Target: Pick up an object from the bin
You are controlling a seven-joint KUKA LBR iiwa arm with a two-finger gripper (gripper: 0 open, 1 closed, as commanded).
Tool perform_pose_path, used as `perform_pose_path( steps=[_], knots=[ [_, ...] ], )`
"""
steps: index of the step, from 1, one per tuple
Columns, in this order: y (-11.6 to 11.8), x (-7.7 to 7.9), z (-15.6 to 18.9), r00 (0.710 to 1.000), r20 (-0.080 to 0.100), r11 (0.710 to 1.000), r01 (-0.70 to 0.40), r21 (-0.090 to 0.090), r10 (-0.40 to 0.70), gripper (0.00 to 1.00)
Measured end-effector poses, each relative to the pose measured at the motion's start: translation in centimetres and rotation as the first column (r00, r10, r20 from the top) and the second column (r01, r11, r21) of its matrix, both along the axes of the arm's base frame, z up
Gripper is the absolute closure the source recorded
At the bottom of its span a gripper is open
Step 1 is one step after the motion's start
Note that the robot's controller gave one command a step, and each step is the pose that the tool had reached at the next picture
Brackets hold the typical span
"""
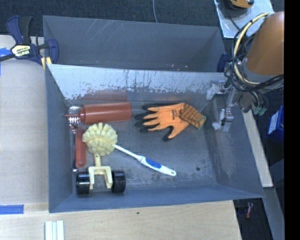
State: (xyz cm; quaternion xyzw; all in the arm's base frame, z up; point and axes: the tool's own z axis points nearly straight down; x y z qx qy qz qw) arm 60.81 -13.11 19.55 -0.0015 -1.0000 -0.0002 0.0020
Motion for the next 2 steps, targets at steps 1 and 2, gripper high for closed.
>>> perform_pose_path(
  steps=[1, 2],
  knots=[
    [0.0, 0.2, 0.5, 1.000, 0.008, 1.000, -0.002, -0.001, 0.002, 0.00],
    [3.0, 1.5, -6.6, 1.000, 0.014, 1.000, -0.023, -0.003, 0.023, 0.00]
  ],
)
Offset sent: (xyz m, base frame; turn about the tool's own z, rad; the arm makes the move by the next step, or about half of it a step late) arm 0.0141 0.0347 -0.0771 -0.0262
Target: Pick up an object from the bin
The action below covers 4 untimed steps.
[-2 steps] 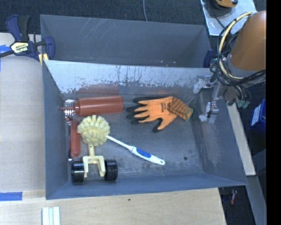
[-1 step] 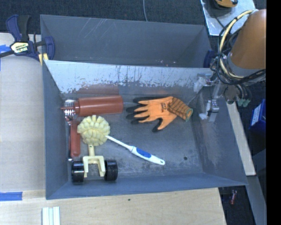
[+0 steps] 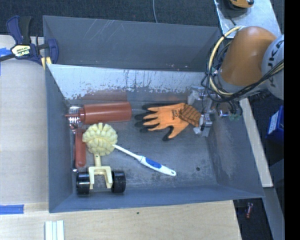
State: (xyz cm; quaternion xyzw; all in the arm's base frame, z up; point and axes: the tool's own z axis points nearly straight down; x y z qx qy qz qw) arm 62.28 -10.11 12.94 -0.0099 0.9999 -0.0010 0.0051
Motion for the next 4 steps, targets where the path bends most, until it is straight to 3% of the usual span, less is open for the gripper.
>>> perform_pose_path(
  steps=[1, 2, 3, 4],
  knots=[
    [2.9, -1.5, -2.8, 0.982, 0.001, 0.982, -0.186, -0.004, 0.186, 0.00],
    [7.9, 0.4, -5.1, 0.979, 0.001, 0.979, -0.203, -0.001, 0.203, 1.00],
    [7.9, 0.4, -5.1, 0.979, 0.001, 0.979, -0.203, -0.001, 0.203, 1.00],
    [9.9, 0.4, -5.4, 0.995, 0.001, 0.995, -0.100, -0.003, 0.100, 1.00]
  ],
)
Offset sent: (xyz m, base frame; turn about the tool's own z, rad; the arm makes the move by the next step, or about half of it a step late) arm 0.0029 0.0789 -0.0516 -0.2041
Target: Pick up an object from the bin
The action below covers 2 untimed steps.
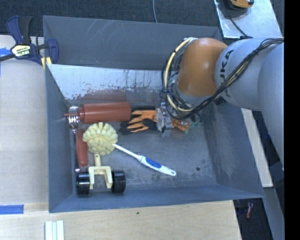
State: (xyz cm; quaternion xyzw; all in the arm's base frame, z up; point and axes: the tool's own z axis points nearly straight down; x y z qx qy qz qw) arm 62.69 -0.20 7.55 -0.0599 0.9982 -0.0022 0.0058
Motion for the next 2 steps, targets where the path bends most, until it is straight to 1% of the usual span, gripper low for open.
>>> perform_pose_path(
  steps=[1, 2],
  knots=[
    [3.2, -1.5, -0.3, 0.997, 0.006, 0.997, 0.078, 0.004, -0.078, 1.00],
    [5.5, -0.4, -0.3, 1.000, 0.009, 1.000, 0.009, 0.000, -0.009, 1.00]
  ],
)
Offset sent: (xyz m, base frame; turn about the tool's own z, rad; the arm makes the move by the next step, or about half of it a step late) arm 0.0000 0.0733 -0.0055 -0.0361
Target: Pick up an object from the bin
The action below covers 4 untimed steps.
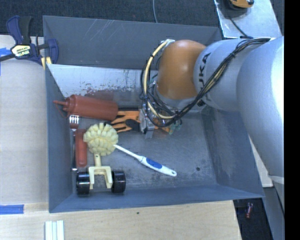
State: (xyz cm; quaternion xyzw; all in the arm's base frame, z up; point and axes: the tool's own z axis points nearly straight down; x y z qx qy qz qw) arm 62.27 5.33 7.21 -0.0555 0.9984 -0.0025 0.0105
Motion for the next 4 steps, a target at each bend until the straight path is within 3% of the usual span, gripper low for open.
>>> perform_pose_path(
  steps=[1, 2, 3, 4],
  knots=[
    [1.7, 0.3, 0.0, 1.000, 0.003, 1.000, -0.011, 0.001, 0.011, 1.00],
    [5.5, 0.6, 0.0, 0.993, 0.011, 0.993, -0.114, -0.004, 0.114, 1.00],
    [6.0, 0.3, -0.2, 0.988, 0.004, 0.988, -0.155, -0.005, 0.155, 0.00],
    [5.0, 0.5, 0.0, 0.981, 0.010, 0.981, -0.194, -0.006, 0.195, 1.00]
  ],
)
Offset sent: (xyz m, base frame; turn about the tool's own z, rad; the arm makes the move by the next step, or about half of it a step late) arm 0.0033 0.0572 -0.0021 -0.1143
